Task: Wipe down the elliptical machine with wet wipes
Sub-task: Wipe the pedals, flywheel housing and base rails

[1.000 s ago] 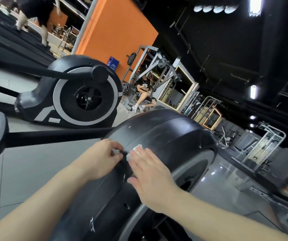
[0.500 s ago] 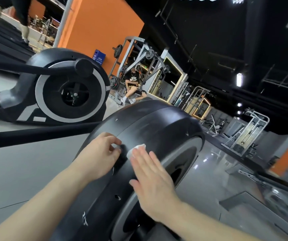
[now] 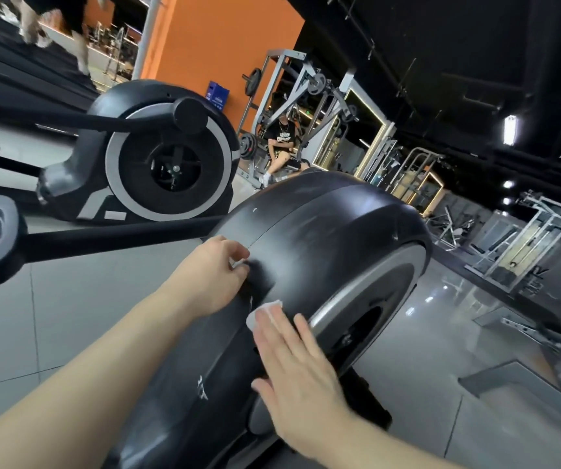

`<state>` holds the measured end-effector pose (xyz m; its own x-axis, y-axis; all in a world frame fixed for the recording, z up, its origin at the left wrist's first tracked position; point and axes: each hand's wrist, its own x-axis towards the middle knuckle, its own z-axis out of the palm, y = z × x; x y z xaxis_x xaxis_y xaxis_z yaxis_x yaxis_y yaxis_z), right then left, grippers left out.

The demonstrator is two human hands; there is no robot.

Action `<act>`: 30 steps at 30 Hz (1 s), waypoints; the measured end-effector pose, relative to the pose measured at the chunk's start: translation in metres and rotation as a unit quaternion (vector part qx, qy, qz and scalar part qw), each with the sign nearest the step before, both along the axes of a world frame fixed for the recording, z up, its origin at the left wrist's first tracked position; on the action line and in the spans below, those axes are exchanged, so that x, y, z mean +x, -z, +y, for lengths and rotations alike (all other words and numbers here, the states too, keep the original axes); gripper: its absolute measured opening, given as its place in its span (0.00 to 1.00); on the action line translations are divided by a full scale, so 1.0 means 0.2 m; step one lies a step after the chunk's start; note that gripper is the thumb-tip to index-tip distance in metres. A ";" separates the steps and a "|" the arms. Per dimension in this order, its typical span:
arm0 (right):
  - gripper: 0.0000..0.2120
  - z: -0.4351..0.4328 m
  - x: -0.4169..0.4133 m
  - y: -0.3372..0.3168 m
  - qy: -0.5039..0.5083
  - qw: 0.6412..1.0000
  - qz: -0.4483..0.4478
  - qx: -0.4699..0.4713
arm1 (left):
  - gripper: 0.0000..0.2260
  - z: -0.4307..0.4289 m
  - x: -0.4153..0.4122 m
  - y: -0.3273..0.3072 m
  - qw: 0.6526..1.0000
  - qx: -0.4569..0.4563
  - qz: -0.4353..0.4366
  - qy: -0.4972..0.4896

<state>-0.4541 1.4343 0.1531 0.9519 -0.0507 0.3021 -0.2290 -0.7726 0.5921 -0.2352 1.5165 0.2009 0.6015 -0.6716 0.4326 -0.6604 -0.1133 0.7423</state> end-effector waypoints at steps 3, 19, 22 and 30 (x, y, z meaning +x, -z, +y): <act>0.34 -0.07 0.06 -0.19 0.008 0.999 -0.005 -0.037 | 0.11 0.02 0.03 0.01 1.000 0.021 0.002 -0.006; 0.28 0.04 0.23 -0.08 -0.036 0.991 0.120 -0.042 | 0.09 0.11 0.12 0.18 0.972 0.231 0.046 0.018; 0.26 -0.08 0.29 -0.34 -0.017 0.995 0.029 -0.090 | 0.08 0.13 0.12 0.16 0.972 0.228 0.058 0.021; 0.32 0.09 0.20 -0.03 -0.045 0.992 0.114 0.020 | 0.08 0.10 0.13 0.17 0.975 0.213 0.067 0.014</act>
<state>-0.4138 1.4514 0.1600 0.9965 0.0294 0.0777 -0.0221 -0.8077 0.5891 -0.2091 1.5358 0.1663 0.6120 -0.7903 0.0297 -0.5682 -0.4134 0.7115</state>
